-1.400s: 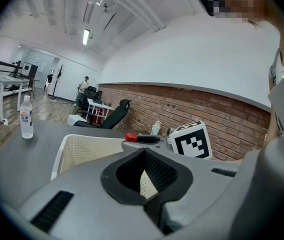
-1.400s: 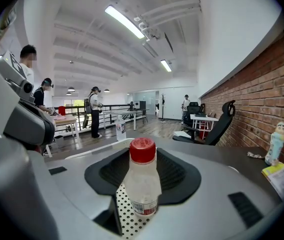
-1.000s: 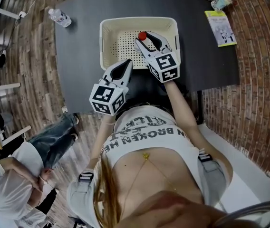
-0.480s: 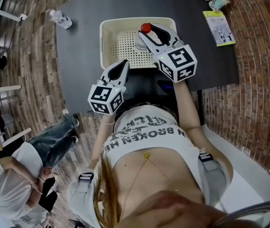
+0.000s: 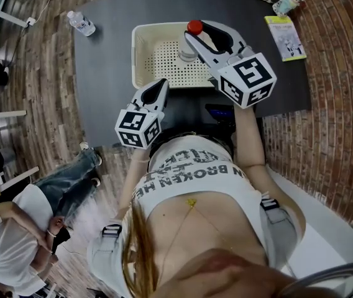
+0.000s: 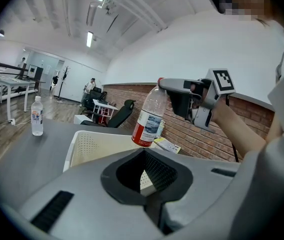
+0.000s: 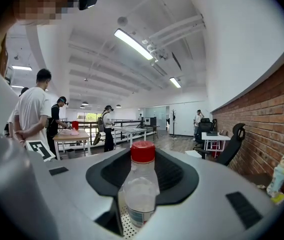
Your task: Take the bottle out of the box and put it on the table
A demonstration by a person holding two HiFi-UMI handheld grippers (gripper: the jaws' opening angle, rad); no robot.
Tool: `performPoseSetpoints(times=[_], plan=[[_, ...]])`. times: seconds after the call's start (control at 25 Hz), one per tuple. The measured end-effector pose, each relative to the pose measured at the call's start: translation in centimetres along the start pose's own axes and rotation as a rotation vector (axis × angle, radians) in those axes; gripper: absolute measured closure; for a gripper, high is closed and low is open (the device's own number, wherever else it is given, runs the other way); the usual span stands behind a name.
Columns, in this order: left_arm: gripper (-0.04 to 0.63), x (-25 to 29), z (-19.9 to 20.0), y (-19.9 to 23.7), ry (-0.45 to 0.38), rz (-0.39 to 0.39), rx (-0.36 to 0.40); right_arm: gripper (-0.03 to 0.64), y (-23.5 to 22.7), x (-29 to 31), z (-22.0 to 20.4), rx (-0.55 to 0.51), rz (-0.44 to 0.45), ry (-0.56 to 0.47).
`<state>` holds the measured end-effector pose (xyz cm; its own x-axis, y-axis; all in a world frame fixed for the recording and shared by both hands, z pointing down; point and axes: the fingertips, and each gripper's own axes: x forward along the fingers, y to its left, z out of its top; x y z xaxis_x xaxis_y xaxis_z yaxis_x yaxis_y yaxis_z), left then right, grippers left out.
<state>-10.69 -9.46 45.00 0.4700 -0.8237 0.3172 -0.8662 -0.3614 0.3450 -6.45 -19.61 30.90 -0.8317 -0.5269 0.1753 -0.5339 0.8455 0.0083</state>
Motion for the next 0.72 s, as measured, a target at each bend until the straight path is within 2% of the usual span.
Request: performPoseSetpoints(times=[0.72], plan=[[0.595,-0.35,-0.16,-0.92,-0.013,-0.013,0.011,0.474,0.48,-0.59,-0.34,-0.013,0.004,0.020]])
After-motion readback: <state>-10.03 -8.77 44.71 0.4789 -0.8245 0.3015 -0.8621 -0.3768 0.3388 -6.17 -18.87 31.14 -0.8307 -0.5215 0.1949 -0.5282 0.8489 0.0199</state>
